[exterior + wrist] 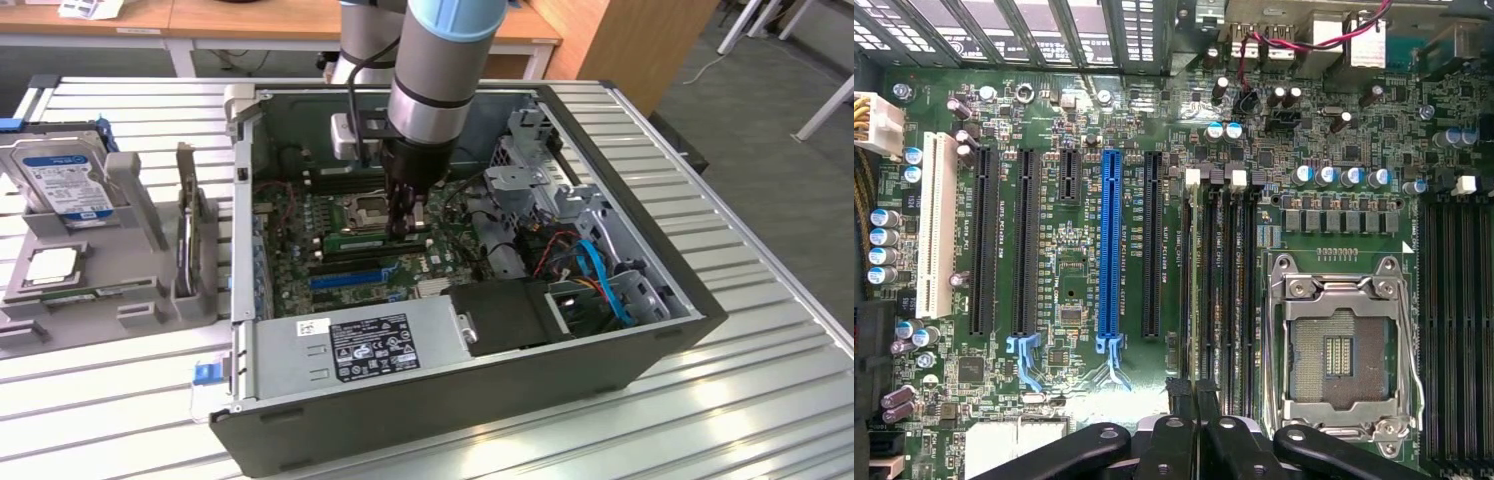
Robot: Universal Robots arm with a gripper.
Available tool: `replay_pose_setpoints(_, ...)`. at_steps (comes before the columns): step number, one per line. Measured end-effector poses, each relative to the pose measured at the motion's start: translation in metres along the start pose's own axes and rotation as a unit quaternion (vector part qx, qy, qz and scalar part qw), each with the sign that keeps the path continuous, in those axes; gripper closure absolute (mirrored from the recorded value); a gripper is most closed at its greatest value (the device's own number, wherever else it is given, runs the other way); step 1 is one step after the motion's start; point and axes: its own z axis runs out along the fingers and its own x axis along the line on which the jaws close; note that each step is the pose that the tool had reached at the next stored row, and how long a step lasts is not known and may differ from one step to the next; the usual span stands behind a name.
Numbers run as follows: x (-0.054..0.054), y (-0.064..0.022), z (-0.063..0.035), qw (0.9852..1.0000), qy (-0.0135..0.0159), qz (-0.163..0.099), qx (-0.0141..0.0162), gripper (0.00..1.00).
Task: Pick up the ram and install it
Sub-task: 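Insert the ram into the slot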
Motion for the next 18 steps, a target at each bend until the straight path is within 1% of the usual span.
replay_pose_setpoints(18, 0.0001, -0.0002, 0.0031, 1.0, 0.0, 0.0, 0.0, 0.88)
